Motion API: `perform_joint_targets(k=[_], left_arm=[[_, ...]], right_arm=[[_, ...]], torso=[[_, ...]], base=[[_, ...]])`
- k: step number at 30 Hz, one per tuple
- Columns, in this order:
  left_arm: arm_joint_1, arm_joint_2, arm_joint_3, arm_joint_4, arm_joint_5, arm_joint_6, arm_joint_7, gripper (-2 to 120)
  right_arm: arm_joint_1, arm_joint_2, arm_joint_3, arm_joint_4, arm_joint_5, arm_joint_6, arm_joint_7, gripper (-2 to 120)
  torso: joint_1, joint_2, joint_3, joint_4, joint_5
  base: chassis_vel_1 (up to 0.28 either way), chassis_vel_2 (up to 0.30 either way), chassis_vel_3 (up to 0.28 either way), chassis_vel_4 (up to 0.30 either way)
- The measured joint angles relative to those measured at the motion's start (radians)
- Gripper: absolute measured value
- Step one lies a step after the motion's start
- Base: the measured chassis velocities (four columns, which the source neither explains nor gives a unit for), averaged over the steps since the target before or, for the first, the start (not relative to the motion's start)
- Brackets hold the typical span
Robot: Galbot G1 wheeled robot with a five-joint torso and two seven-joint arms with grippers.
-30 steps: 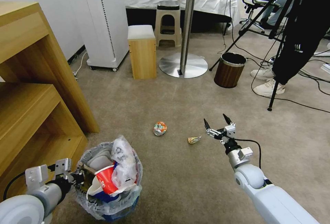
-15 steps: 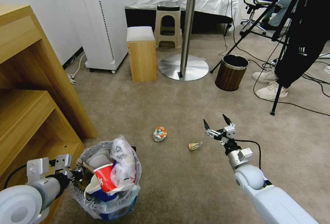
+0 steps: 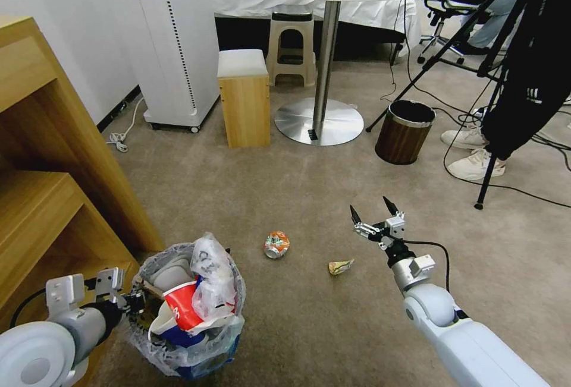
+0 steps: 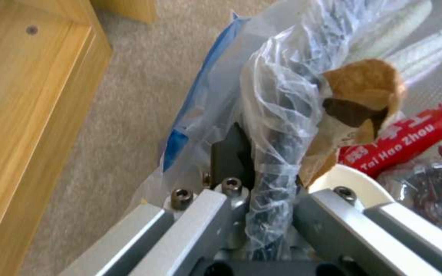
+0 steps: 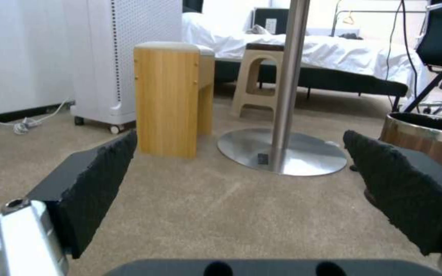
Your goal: Pick up the trash bin and place the garbage on the floor into it.
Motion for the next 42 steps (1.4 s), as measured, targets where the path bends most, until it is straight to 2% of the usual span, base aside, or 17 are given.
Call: perform_joint_targets(k=[7, 12, 19, 32, 38, 42], left_arm=[[-0.008, -0.040, 0.003, 0.005, 0.039, 0.000, 0.018, 0], [-0.013, -0.035, 0.003, 0.008, 0.038, 0.000, 0.020, 0], [-0.033, -0.032, -0.001, 0.053, 0.033, 0.000, 0.011, 0], [-0.029, -0.070, 0.006, 0.033, 0.048, 0.000, 0.028, 0], [-0.025, -0.078, 0.006, 0.029, 0.055, 0.000, 0.037, 0], [-0.029, -0.110, 0.023, 0.022, 0.081, 0.000, 0.050, 0]], right_arm=[[0.007, 0.002, -0.009, -0.008, 0.002, 0.013, 0.000, 100], [0.012, 0.002, -0.013, -0.009, 0.004, 0.015, -0.001, 100], [0.021, 0.004, -0.015, -0.012, 0.010, 0.018, -0.002, 100], [0.034, 0.012, -0.032, -0.015, 0.014, 0.051, 0.005, 100], [0.028, 0.005, -0.032, 0.002, 0.011, 0.024, 0.023, 100], [0.011, -0.007, -0.033, 0.022, 0.010, -0.016, 0.033, 100]], torso=[[0.000, 0.000, 0.000, 0.0001, 0.0000], [0.000, 0.000, 0.000, 0.0000, 0.0000], [0.000, 0.000, 0.000, 0.0001, -0.0002], [0.000, 0.000, 0.000, 0.0001, 0.0001], [0.000, 0.000, 0.000, 0.0000, 0.0001], [0.000, 0.000, 0.000, 0.0000, 0.0000]], base=[[-0.071, 0.055, 0.059, -0.053], [-0.050, 0.052, 0.051, -0.048], [-0.061, 0.069, 0.063, -0.062], [-0.027, 0.032, 0.024, -0.026], [0.000, 0.000, 0.000, 0.000], [0.000, 0.000, 0.000, 0.000]])
